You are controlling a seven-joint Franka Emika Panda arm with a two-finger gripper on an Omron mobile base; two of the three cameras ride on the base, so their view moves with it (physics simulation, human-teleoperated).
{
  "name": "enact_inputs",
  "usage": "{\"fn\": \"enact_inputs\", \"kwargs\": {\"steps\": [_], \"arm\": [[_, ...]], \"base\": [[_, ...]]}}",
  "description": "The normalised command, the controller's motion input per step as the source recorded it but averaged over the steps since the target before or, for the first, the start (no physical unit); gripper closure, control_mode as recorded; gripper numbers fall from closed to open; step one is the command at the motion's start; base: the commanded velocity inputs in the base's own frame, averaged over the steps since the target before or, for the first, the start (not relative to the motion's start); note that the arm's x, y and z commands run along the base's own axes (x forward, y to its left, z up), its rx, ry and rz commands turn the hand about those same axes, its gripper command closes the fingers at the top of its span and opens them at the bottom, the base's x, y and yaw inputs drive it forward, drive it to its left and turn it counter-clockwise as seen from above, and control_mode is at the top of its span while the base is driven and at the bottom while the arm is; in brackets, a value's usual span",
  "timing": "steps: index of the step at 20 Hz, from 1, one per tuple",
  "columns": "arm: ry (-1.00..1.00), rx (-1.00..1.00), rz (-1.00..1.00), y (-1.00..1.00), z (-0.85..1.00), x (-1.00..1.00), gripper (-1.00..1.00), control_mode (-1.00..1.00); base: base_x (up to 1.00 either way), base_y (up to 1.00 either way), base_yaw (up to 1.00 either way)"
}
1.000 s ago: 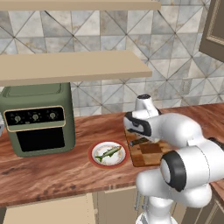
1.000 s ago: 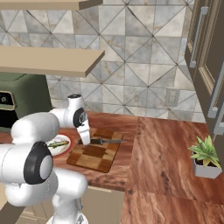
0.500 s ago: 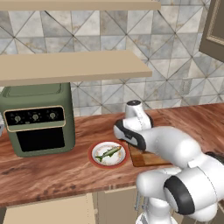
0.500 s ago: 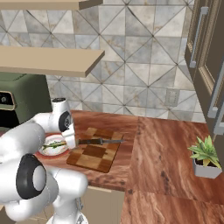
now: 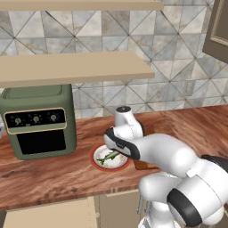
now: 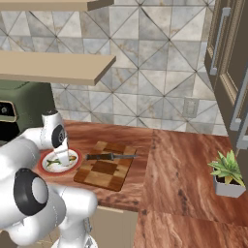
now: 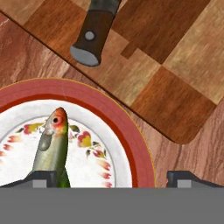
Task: Pick up the knife from the drawer and place it on the cutting board. Then place the meat from the plate to the cutting board.
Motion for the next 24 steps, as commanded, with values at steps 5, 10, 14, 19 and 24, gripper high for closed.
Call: {"fn": "enact_inputs", "kwargs": {"steps": [5,10,14,19,24], "arm": [[0.0,0.04,0.0,0.25,0.0,0.13,-1.0,-1.0],[0.0,0.01,0.0,0.15,-0.04,0.2,-1.0,-1.0],[0.0,0.01,0.04,0.0,-0.09,0.16,-1.0,-1.0],[0.0,0.0,0.07,0.0,-0.14,0.13,-1.0,-1.0],[0.0,0.0,0.05,0.0,-0.1,0.05,-1.0,-1.0]], "base": [[0.0,0.0,0.0],[0.0,0.0,0.0],[0.0,0.0,0.0],[0.0,0.0,0.0],[0.0,0.0,0.0]]}}
